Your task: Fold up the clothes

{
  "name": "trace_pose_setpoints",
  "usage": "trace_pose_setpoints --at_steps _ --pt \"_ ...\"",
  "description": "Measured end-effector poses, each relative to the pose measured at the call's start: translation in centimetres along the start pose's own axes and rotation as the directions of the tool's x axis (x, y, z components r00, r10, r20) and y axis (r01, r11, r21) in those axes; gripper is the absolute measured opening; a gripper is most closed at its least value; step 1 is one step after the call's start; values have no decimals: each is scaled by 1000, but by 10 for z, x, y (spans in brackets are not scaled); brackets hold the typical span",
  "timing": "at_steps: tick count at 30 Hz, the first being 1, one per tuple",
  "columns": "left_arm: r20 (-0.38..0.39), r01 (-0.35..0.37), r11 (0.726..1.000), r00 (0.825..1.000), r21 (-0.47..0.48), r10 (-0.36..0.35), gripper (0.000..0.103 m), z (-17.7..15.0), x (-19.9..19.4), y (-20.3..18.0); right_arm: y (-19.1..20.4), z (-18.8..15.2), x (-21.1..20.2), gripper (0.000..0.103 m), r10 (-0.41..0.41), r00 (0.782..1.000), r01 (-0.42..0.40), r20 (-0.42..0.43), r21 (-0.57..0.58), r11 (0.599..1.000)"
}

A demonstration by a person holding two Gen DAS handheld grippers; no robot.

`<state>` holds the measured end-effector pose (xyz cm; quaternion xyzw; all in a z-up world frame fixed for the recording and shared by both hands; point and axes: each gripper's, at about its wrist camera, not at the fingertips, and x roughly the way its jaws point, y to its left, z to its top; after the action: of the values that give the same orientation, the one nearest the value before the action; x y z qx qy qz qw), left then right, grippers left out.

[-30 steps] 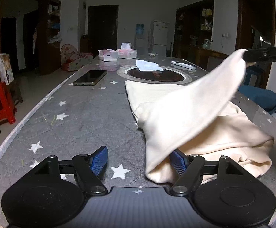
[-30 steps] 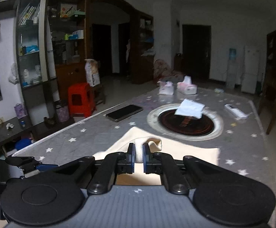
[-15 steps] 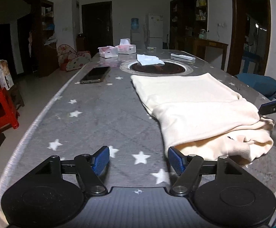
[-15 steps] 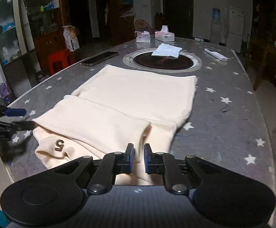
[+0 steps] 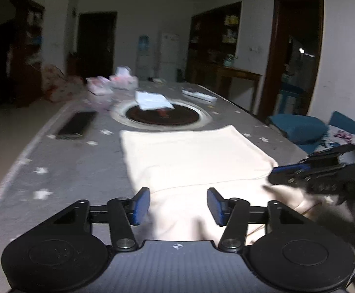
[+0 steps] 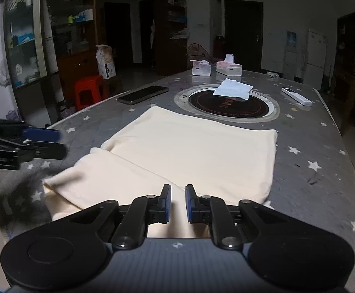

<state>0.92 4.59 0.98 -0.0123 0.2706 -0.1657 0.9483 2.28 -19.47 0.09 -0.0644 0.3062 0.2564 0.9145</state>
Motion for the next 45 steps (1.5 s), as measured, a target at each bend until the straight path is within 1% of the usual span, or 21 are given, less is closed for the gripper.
trace_pose_setpoints --at_steps 1,4,6,8,9,12,14,15,16,18,21,23,27,30,32,36,38,42,45 --pt "-12 16 1000 1000 -4 -16 49 1 9 -2 -1 -1 4 11 -2 1000 2 -6 4 1000" --pt "-42 11 1000 999 9 -11 48 -2 30 -4 -11 -8 15 10 -35 999 36 -31 21 999" --pt "-65 3 1000 998 11 -3 47 -5 41 -3 -17 -12 14 9 -30 999 31 -26 35 999" --pt "-73 -5 1000 997 15 6 46 -8 42 -1 -17 -12 8 10 -47 999 47 -19 23 999" --pt "-70 -2 1000 998 14 3 46 -8 39 -1 -16 -12 5 11 -51 999 51 -15 18 999" --pt "-53 -9 1000 999 28 10 46 -8 34 -3 -10 -12 -7 11 -20 1000 20 5 -7 1000" --pt "-58 -15 999 998 32 17 46 -8 36 -3 -5 -17 -9 13 -10 1000 10 -2 -32 999" --pt "-66 -19 999 998 37 21 46 -9 39 -3 -4 -21 -7 18 -13 1000 13 -15 -42 999" --pt "-70 -23 999 997 49 27 46 -10 39 -4 -2 -25 -6 21 -17 999 16 -28 -51 999" --pt "-72 -30 997 997 69 35 48 -11 36 -6 -2 -31 -9 21 -29 999 28 -27 -61 998" --pt "-65 -20 994 998 104 27 48 -13 24 -11 1 -32 -21 22 -41 999 40 -9 -83 996" --pt "-61 -10 991 998 132 18 48 -16 15 -14 4 -32 -27 22 -31 1000 31 3 -104 994" --pt "-71 28 982 997 186 -15 48 -28 -5 -23 4 -41 -21 22 -29 999 26 -29 -114 993" --pt "-73 45 966 997 256 -28 50 -38 -22 -31 4 -44 -27 24 -28 999 25 -27 -114 993" --pt "-70 70 950 996 304 -51 52 -43 -31 -37 5 -44 -33 24 -29 999 26 -27 -121 992" --pt "-71 100 905 994 413 -77 52 -56 -37 -53 11 -48 -44 26 -30 999 23 -36 -164 986" --pt "-72 105 890 994 444 -81 52 -61 -34 -59 14 -50 -50 27 -32 999 25 -35 -185 982" --pt "-77 129 872 992 473 -105 52 -65 -26 -69 17 -47 -56 27 -51 999 47 -14 -209 977" --pt "-77 137 871 990 471 -115 52 -66 -23 -71 16 -41 -56 26 -52 999 52 2 -204 978"
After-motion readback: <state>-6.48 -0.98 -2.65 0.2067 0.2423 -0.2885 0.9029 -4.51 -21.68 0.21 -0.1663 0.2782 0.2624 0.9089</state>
